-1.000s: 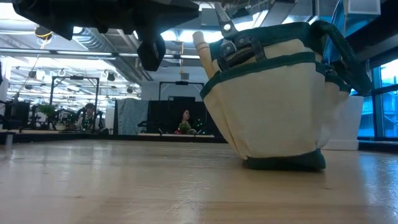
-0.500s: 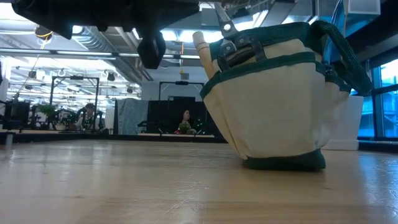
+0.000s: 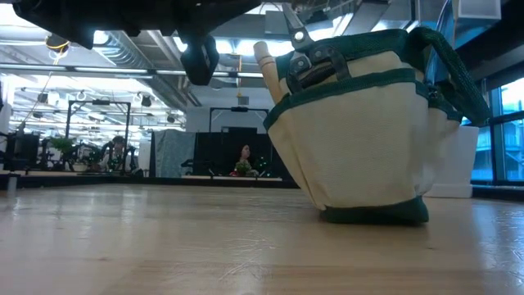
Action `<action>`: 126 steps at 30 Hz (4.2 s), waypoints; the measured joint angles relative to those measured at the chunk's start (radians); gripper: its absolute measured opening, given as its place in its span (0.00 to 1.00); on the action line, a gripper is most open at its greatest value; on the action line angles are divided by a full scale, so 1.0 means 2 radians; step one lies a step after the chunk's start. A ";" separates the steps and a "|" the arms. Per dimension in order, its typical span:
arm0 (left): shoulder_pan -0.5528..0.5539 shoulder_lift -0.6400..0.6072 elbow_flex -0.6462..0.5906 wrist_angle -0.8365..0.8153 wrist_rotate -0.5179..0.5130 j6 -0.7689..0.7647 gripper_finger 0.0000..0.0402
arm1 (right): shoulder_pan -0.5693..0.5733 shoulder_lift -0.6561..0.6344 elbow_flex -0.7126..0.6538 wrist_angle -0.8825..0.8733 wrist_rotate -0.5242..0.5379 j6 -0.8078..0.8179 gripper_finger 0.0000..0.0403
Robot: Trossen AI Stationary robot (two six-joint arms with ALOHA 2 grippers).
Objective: Pick & Place Garden tools in Gardening bag
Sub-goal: Put the brown hand rake into the green gardening bag
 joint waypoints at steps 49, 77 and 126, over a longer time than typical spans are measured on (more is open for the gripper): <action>-0.051 0.000 0.000 0.065 0.002 0.029 0.05 | 0.042 0.001 0.167 0.041 0.711 0.384 0.14; -0.051 0.000 0.000 0.092 0.004 0.048 0.05 | -0.044 0.001 0.061 0.014 0.717 0.562 0.14; -0.068 0.065 0.134 -0.172 -0.068 0.224 0.09 | -0.060 0.015 0.061 0.107 0.717 0.467 0.14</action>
